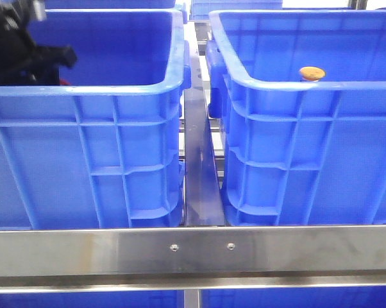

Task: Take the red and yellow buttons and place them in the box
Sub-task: 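Reach the left gripper into the button bin and grasp a red-capped button, then lift the red button with the left gripper toward the right gripper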

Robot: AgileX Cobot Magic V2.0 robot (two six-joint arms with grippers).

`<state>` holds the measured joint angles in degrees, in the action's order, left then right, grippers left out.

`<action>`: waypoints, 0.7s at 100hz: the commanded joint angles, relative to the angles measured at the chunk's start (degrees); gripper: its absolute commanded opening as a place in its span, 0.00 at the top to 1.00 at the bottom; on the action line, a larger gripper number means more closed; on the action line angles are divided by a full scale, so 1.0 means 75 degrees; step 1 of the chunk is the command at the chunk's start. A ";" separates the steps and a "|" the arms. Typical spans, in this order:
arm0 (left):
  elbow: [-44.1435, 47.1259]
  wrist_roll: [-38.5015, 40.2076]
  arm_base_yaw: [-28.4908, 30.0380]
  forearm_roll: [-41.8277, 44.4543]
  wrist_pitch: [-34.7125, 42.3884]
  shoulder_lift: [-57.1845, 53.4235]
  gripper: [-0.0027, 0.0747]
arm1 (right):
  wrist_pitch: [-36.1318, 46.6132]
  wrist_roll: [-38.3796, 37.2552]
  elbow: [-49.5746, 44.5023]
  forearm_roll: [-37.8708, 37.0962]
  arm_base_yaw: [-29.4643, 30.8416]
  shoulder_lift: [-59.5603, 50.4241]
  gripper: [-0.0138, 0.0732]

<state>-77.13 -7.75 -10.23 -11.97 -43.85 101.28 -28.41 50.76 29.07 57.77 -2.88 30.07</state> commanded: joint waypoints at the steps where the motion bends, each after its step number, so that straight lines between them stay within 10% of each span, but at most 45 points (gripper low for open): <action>1: -0.0210 -0.0310 -0.0150 -0.0227 0.0232 -0.0733 0.99 | 0.0257 0.0057 0.0196 0.0230 -0.0011 0.0014 0.91; 70: -0.0150 -0.5332 -0.2538 -0.4265 -0.1583 -0.2621 0.99 | 0.0030 0.0057 0.0196 0.0248 -0.0011 0.0048 0.89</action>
<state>-76.76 -45.23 -26.77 -38.72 -55.03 83.66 -28.52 50.76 29.07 57.77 -2.88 30.07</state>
